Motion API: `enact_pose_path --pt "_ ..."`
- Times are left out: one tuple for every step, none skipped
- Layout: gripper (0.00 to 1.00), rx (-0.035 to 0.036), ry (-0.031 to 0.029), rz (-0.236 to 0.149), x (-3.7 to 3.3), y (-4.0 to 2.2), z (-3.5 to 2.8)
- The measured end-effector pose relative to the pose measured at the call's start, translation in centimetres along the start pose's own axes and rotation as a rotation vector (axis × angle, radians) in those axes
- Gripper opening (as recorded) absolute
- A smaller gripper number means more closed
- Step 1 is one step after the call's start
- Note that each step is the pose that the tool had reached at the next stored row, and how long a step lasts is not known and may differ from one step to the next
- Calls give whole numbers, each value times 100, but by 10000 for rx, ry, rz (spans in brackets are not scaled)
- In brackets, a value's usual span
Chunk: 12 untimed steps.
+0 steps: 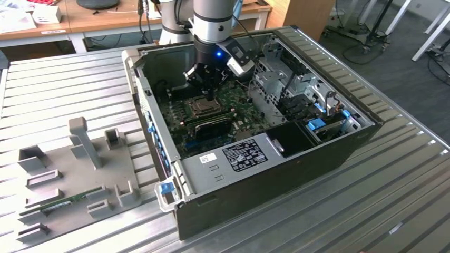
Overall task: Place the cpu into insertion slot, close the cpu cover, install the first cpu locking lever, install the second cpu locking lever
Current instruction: 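Install the second cpu locking lever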
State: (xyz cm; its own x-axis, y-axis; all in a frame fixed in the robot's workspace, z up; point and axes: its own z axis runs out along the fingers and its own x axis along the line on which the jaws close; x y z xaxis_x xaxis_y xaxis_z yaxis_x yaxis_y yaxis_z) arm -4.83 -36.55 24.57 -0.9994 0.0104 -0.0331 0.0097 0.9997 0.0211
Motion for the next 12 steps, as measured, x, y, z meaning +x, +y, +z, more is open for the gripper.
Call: enact_pose_path --pt "10 1 0 -1 3 0 2" --pt "10 3 1 -2 4 0 3" --pt "10 4 2 -2 5 0 4" --pt "10 5 2 -3 5 -1 4" --pt "10 2 1 -2 8 0 7" --pt "10 0 -1 0 12 0 10" --pt "10 0 -2 -1 17 0 14" --pt "10 2 -2 -2 22 -1 16" --pt "10 2 -2 -2 27 -1 19" --pt "10 2 -3 -2 33 -1 22" --pt "10 4 -2 -2 37 -1 24" --pt "10 4 -2 -2 39 -1 25"
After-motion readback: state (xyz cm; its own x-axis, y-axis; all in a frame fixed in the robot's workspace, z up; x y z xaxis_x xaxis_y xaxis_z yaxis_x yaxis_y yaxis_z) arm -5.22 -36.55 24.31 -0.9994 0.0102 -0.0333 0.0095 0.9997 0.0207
